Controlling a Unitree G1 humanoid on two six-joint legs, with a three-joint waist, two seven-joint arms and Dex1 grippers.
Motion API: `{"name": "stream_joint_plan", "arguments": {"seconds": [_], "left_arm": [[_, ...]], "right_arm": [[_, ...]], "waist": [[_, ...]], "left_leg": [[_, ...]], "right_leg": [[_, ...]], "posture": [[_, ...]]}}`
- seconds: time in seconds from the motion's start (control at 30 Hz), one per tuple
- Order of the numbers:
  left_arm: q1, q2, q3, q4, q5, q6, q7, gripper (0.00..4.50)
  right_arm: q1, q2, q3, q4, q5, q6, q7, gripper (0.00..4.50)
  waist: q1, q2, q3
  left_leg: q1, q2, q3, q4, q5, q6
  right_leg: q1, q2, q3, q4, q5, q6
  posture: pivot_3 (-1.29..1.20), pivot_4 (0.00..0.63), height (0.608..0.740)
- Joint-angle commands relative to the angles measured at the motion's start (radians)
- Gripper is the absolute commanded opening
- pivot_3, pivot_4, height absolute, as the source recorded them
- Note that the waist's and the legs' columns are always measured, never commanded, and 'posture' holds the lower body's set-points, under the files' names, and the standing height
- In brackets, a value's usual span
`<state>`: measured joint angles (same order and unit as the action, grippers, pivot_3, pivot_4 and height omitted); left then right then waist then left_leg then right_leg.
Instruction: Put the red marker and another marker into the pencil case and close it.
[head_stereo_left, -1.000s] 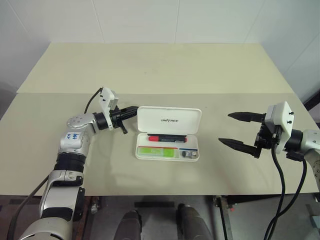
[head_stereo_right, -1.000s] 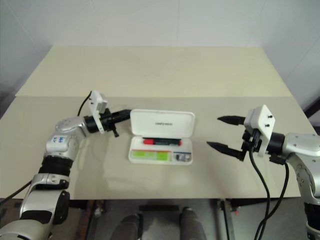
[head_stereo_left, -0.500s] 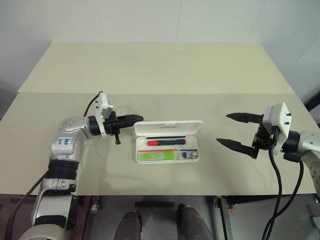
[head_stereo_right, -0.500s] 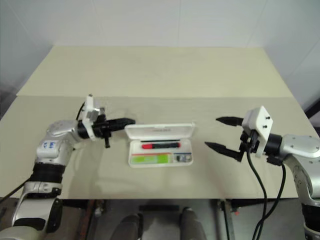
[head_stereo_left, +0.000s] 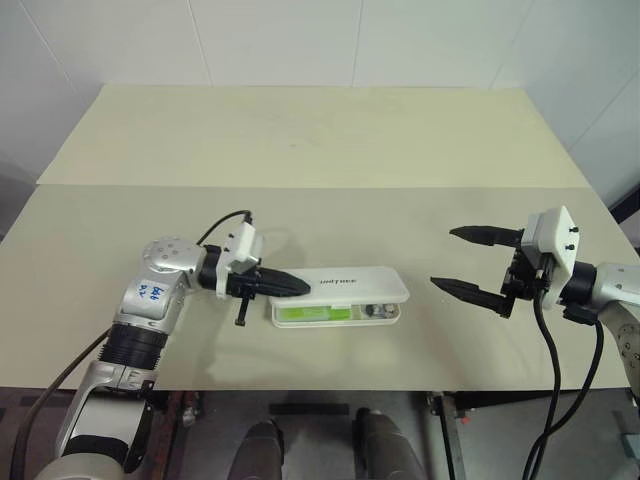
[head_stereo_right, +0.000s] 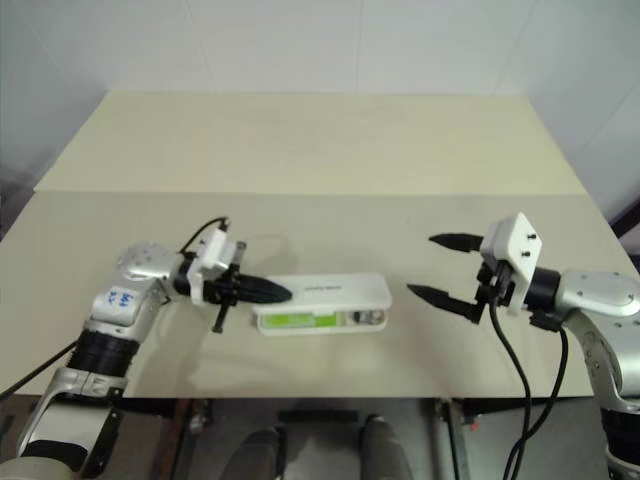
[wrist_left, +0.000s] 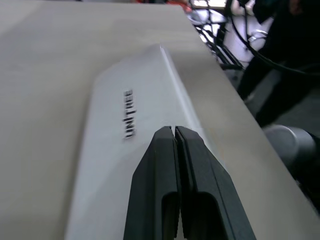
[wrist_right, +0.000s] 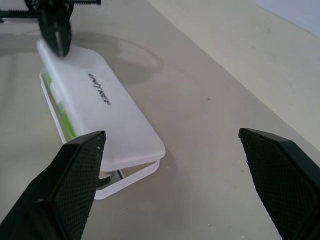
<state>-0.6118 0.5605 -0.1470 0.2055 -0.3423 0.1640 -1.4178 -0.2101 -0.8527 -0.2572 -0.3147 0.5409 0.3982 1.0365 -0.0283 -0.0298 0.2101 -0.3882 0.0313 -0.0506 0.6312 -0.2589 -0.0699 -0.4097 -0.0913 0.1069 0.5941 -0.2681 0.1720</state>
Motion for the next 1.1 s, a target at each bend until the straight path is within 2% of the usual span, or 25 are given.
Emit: {"name": "stream_joint_plan", "arguments": {"seconds": [0.03,0.57,0.73,0.93,1.1], "left_arm": [[-0.006,0.008,-0.037,-0.027,0.033,0.016,0.001,0.02],[-0.081,-0.057,-0.132,0.1,0.176,0.073,0.131,0.02],[-0.083,-0.062,-0.148,0.07,0.168,0.104,0.11,0.02],[-0.06,-0.024,-0.184,0.016,0.166,0.15,0.052,0.02],[-0.037,-0.024,-0.179,-0.004,0.158,0.166,0.068,0.02]], "right_arm": [[0.002,0.004,-0.011,-0.044,0.015,-0.004,-0.017,4.5],[0.037,0.038,-0.014,-0.123,0.029,0.014,-0.088,4.5],[0.04,0.045,-0.01,-0.14,0.034,0.018,-0.102,4.5],[0.037,0.046,-0.007,-0.144,0.039,0.02,-0.108,4.5],[0.03,0.05,0.004,-0.14,0.039,0.019,-0.112,4.5]], "waist": [[-0.001,0.0,0.0],[0.001,0.0,0.0],[0.0,0.0,0.0],[0.0,0.0,0.0],[-0.001,0.0,0.0]], "left_leg": [[0.0,0.0,0.0,0.0,0.0,0.0],[0.001,0.0,0.0,0.002,0.0,0.001],[0.001,0.0,0.0,0.002,0.001,0.001],[0.001,0.0,0.0,0.002,0.001,0.001],[0.001,0.0,0.0,0.001,0.001,0.001]], "right_leg": [[0.0,0.0,0.0,0.0,0.0,0.0],[0.002,0.0,0.0,0.0,0.0,0.0],[0.002,0.0,0.0,-0.001,-0.001,-0.002],[0.002,0.0,0.0,-0.001,0.0,-0.002],[0.002,0.0,0.0,-0.001,0.0,-0.002]], "posture": [[0.0,0.15,0.74],[0.0,0.15,0.74],[0.0,0.15,0.74],[0.0,0.15,0.74],[0.0,0.15,0.74]]}}
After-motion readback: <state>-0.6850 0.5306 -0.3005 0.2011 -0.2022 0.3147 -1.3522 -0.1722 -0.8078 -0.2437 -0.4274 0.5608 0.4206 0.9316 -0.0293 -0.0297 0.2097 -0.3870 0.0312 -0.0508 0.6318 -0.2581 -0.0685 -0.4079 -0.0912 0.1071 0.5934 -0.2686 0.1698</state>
